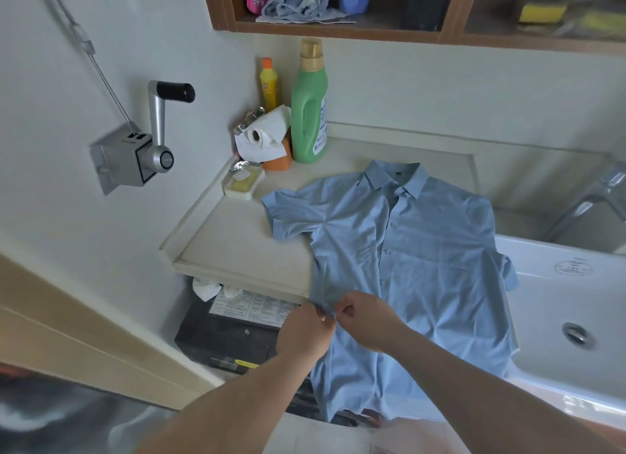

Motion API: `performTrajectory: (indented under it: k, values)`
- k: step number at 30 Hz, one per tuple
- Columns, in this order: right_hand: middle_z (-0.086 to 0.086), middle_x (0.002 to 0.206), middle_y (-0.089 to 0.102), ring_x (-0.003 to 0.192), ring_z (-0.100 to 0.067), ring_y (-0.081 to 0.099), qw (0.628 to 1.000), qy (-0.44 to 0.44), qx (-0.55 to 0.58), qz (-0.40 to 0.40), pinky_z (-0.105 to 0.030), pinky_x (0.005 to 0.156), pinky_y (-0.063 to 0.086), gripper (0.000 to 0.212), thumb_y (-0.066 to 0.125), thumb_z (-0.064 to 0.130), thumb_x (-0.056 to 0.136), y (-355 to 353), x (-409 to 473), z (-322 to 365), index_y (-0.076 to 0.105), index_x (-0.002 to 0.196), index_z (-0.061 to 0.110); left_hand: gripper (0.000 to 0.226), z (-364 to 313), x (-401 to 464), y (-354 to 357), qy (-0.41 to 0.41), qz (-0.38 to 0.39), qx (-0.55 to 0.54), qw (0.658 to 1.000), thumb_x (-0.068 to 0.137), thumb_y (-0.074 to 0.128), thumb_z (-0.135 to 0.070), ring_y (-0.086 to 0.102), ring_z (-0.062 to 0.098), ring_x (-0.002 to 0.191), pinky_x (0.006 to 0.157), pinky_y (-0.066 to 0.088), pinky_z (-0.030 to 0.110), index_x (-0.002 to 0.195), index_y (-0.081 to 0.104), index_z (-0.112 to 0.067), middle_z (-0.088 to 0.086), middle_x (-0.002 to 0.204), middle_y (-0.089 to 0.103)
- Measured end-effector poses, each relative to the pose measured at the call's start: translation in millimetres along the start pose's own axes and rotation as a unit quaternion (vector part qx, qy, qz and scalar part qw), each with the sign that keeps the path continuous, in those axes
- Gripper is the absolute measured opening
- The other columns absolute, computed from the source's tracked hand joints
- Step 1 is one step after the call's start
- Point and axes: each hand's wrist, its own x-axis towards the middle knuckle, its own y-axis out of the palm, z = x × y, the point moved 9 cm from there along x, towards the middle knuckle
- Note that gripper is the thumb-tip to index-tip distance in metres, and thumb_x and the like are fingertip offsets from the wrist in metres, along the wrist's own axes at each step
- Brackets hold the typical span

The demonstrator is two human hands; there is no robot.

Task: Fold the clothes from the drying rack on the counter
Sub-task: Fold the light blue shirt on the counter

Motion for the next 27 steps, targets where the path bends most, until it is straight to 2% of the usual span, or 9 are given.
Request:
performTrajectory:
  k: [5, 8, 10, 14, 17, 20, 23, 25, 27]
  values:
    - [0.013, 0.112, 0.068, 0.098, -0.01, 0.062, 1.0, -0.005, 0.023, -0.003, -0.02, 0.077, 0.044, 0.023, 0.052, 0.03, 0.095, -2, 0, 0, 0.067, 0.113, 0.03, 0.018, -2, 3, 4, -0.032, 0.004, -0.014, 0.999, 0.082, 0.051, -0.03, 0.063, 0.031, 0.071, 0.053, 0.035, 0.03, 0.07, 0.056, -0.018, 0.0, 0.063, 0.055]
    - [0.017, 0.102, 0.064, 0.095, -0.007, 0.06, 0.999, -0.008, 0.05, -0.013, -0.019, 0.079, 0.046, 0.02, 0.053, 0.028, 0.096, -6, -3, -4, 0.068, 0.11, 0.03, 0.013, -8, -1, 4, -0.044, -0.006, -0.035, 0.998, 0.081, 0.056, -0.024, 0.057, 0.026, 0.066, 0.059, 0.038, 0.028, 0.069, 0.058, -0.019, -0.002, 0.064, 0.058]
    - [0.018, 0.1, 0.063, 0.097, -0.007, 0.061, 0.998, -0.006, 0.063, -0.023, -0.021, 0.082, 0.049, 0.019, 0.054, 0.027, 0.096, -7, -5, -6, 0.068, 0.11, 0.031, 0.011, -8, -3, 3, -0.051, -0.018, -0.051, 0.997, 0.081, 0.06, -0.027, 0.056, 0.022, 0.065, 0.057, 0.037, 0.029, 0.073, 0.058, -0.02, -0.003, 0.069, 0.06]
    - [0.016, 0.1, 0.068, 0.092, -0.007, 0.063, 0.996, -0.008, 0.064, -0.06, -0.026, 0.08, 0.054, 0.019, 0.052, 0.026, 0.095, -16, -10, -9, 0.066, 0.106, 0.033, 0.008, -3, -9, 3, -0.061, -0.039, -0.06, 0.996, 0.091, 0.059, -0.032, 0.059, 0.018, 0.079, 0.065, 0.04, 0.028, 0.093, 0.056, -0.025, -0.008, 0.085, 0.062]
    - [0.014, 0.102, 0.068, 0.092, -0.009, 0.063, 0.993, -0.021, 0.075, -0.087, -0.028, 0.08, 0.054, 0.021, 0.05, 0.021, 0.095, -25, -12, -4, 0.066, 0.106, 0.031, 0.02, -1, -15, 1, -0.062, -0.052, -0.079, 0.994, 0.092, 0.059, -0.041, 0.063, 0.019, 0.086, 0.071, 0.044, 0.03, 0.101, 0.055, -0.024, -0.008, 0.093, 0.064]
    - [0.01, 0.11, 0.063, 0.106, -0.013, 0.057, 0.991, -0.048, 0.057, -0.11, -0.031, 0.089, 0.052, 0.023, 0.051, 0.019, 0.094, -32, -14, 1, 0.066, 0.108, 0.029, 0.02, -4, -15, 1, -0.063, -0.057, -0.059, 0.995, 0.094, 0.057, -0.042, 0.06, 0.018, 0.083, 0.072, 0.042, 0.029, 0.096, 0.056, -0.023, -0.007, 0.09, 0.063]
    - [0.01, 0.123, 0.053, 0.124, -0.019, 0.042, 0.986, -0.051, -0.029, -0.156, -0.034, 0.105, 0.039, 0.027, 0.053, 0.021, 0.091, -40, -15, -3, 0.064, 0.113, 0.032, 0.018, -13, -13, 2, -0.057, -0.064, -0.043, 0.995, 0.096, 0.054, -0.036, 0.063, 0.026, 0.086, 0.07, 0.044, 0.031, 0.086, 0.054, -0.021, 0.002, 0.085, 0.064]
    - [0.011, 0.133, 0.046, 0.132, -0.019, 0.033, 0.984, -0.042, -0.032, -0.172, -0.038, 0.113, 0.032, 0.032, 0.056, 0.024, 0.09, -43, -17, -10, 0.061, 0.12, 0.034, 0.019, -13, -13, 3, -0.07, -0.07, -0.056, 0.993, 0.094, 0.054, -0.033, 0.067, 0.029, 0.089, 0.072, 0.049, 0.034, 0.079, 0.053, -0.022, 0.006, 0.086, 0.068]
    - [0.009, 0.144, 0.04, 0.137, -0.02, 0.028, 0.986, -0.045, -0.011, -0.159, -0.04, 0.117, 0.029, 0.038, 0.058, 0.028, 0.089, -41, -17, -17, 0.057, 0.127, 0.031, 0.021, -12, -14, 4, -0.084, -0.075, -0.059, 0.992, 0.092, 0.054, -0.028, 0.068, 0.031, 0.087, 0.069, 0.047, 0.034, 0.072, 0.05, -0.022, 0.007, 0.082, 0.067]
